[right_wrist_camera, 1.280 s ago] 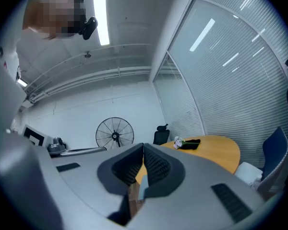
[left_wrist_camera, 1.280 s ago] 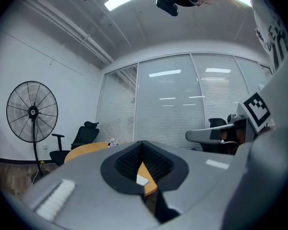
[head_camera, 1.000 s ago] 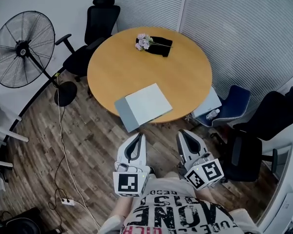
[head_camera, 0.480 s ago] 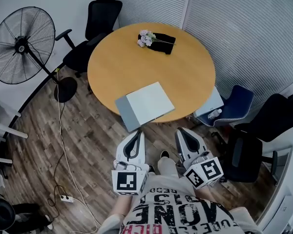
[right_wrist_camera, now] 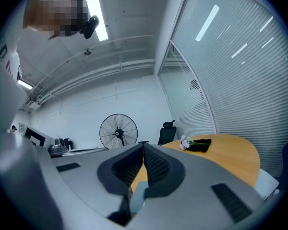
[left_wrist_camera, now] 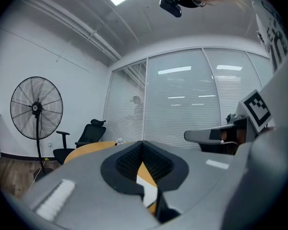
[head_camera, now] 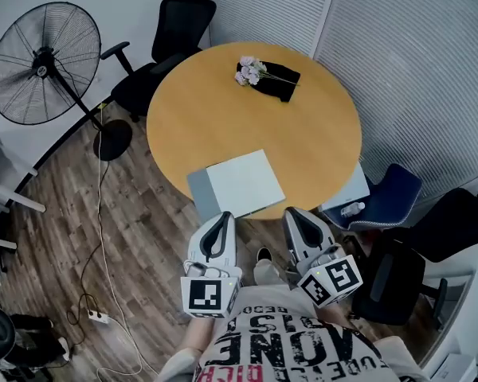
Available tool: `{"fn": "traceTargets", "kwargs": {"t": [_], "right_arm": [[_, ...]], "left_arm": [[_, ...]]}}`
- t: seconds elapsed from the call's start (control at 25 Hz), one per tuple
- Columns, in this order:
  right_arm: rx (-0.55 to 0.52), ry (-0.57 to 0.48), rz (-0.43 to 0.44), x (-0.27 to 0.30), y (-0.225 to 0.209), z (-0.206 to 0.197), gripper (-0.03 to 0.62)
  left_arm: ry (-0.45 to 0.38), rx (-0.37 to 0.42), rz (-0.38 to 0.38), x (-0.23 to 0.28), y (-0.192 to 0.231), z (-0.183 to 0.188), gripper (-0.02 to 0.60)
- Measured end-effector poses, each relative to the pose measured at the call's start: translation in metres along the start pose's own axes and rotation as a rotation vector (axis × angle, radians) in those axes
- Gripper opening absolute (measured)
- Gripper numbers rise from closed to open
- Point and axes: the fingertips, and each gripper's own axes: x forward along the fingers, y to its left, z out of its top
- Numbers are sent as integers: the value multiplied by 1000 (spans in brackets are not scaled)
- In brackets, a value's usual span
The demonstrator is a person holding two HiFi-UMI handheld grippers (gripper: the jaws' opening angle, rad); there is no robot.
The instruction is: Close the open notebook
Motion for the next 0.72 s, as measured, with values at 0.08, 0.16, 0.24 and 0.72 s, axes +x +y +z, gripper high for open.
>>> {"fn": "traceTargets", "kwargs": {"t": [0.08,0.16,0.24,0.72], "right_arm": [[-7,3,20,11,-12,5,12],[-14,8,41,22,-23,9,12],[-17,12,62,32,-32,11,12],[-18,42,145,61,-65,18,12]], "left_arm": [[-11,0,23,14,1,4,12],[-20,-1,47,27,4,6,12],[-26,-1,69,38,7,7,11],[-37,-6,183,68,19,11,12]]}}
